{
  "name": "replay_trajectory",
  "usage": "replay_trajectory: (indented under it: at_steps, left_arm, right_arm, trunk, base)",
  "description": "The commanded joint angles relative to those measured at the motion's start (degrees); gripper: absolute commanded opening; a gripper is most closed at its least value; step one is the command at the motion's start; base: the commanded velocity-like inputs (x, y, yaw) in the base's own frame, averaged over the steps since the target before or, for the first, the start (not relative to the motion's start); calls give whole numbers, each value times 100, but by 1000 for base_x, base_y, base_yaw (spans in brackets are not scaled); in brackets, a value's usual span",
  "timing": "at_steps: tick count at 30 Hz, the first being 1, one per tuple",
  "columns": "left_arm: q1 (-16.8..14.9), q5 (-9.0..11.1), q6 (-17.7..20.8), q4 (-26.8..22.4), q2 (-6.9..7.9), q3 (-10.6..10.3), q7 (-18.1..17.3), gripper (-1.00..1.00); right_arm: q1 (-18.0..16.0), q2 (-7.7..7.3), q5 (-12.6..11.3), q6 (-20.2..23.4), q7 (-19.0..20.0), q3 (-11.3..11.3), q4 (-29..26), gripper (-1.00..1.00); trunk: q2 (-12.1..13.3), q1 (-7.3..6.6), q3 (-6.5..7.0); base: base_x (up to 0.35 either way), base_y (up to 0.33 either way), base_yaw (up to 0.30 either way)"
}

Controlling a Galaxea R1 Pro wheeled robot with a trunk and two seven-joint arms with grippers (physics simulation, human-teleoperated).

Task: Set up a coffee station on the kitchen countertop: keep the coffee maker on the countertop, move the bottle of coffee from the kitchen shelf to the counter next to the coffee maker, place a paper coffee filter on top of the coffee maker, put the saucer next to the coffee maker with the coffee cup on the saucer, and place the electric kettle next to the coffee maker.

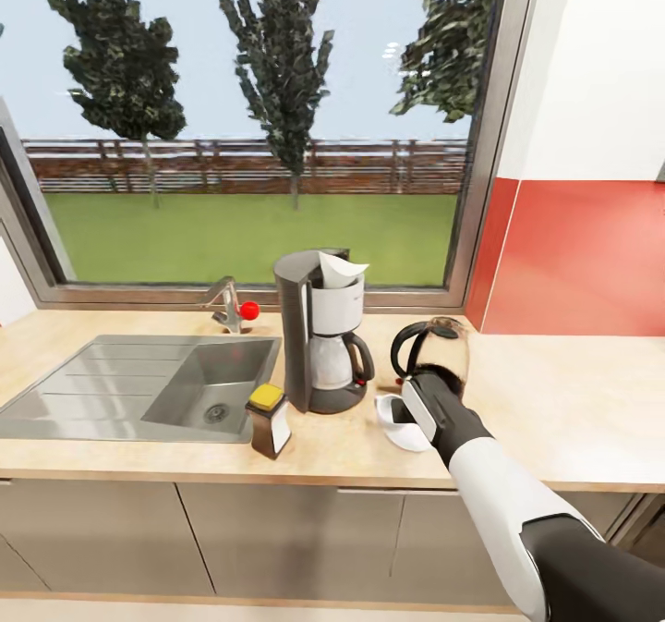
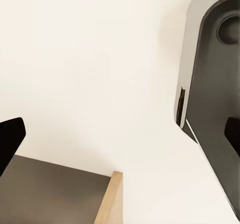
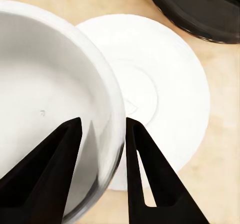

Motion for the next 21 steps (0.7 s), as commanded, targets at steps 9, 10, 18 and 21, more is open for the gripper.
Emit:
replay_trajectory:
  at_steps: [9, 10, 18, 21]
  left_arm:
    - [0, 60, 34, -7, 1, -49, 17, 100]
    - [0, 60, 33, -7, 3, -49, 16, 100]
    - [0, 60, 20, -14, 10, -49, 20, 100]
    - [0, 60, 35, -15, 10, -49, 24, 100]
  right_arm:
    - [-5, -64, -60, 22, -56, 27, 4, -100]
    - [-5, -74, -59, 23, -57, 27, 4, -100]
    - [-5, -173, -52, 24, -56, 35, 13, -100]
    - [-5, -177, -52, 19, -57, 36, 13, -100]
  trunk:
    - [-10, 2, -11]
    - [-10, 2, -11]
    - [-10, 2, -11]
    - [-10, 2, -11]
  base:
    - [117, -141, 0]
    - [44, -43, 0]
    - [10, -9, 0]
    - [0, 0, 0]
